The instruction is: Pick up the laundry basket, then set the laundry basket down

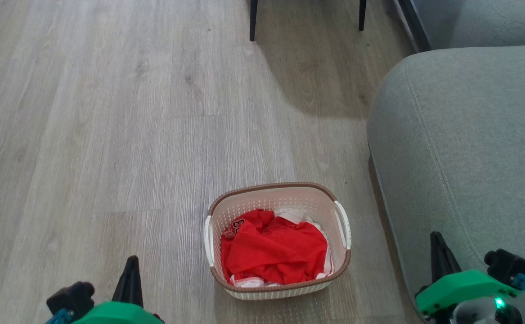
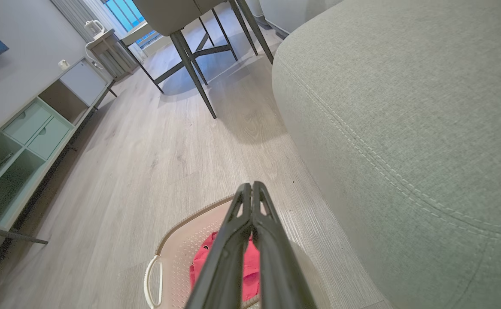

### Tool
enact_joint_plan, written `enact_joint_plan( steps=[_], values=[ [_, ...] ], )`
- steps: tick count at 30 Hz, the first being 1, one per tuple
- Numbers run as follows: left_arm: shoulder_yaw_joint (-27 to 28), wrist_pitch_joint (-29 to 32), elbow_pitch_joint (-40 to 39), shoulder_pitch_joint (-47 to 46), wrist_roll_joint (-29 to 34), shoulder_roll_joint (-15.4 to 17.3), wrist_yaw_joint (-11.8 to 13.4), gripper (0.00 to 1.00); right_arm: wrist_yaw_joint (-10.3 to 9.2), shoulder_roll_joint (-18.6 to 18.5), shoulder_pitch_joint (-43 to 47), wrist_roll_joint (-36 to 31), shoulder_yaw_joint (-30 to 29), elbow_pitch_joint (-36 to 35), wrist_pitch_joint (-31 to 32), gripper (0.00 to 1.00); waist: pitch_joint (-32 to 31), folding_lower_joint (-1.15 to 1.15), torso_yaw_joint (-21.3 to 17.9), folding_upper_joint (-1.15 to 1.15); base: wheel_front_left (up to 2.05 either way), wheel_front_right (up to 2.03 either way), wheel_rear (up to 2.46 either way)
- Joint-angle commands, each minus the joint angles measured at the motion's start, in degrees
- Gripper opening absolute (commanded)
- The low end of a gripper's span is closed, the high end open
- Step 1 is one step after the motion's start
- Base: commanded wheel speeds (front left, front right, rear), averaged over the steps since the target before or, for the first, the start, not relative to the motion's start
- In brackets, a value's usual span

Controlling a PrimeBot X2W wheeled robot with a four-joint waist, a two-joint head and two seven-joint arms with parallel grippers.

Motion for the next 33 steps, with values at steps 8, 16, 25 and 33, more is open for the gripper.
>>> enact_joint_plan(
  steps=[8, 16, 25, 33],
  values=[
    [2.0, 1.5, -1.4, -3.8, -6.9, 1.0, -1.1, 0.0, -0.03, -1.1, -3.4, 6.7, -0.7, -1.9, 1.4, 0.0, 0.0, 0.0, -0.1, 0.0, 0.0, 0.0, 0.0],
    [2.6, 2.6, -1.1, -4.8, -11.6, 1.1, -1.8, 0.0, -0.03, -1.2, -3.8, 11.2, -1.0, -1.9, 2.5, 0.0, 0.1, 0.0, -0.1, 0.0, 0.0, 0.0, 0.0],
    [3.5, 4.0, -0.8, -6.0, -17.6, 1.3, -2.6, 0.0, -0.04, -1.3, -4.4, 17.0, -1.6, -1.9, 4.0, 0.0, 0.1, 0.0, -0.2, 0.0, 0.0, 0.0, 0.0],
    [4.3, 5.3, -0.5, -7.0, -22.9, 1.4, -3.3, 0.0, -0.05, -1.4, -4.9, 22.1, -2.1, -1.9, 5.3, 0.0, 0.2, 0.0, -0.3, 0.0, 0.0, 0.0, 0.0]
  ],
)
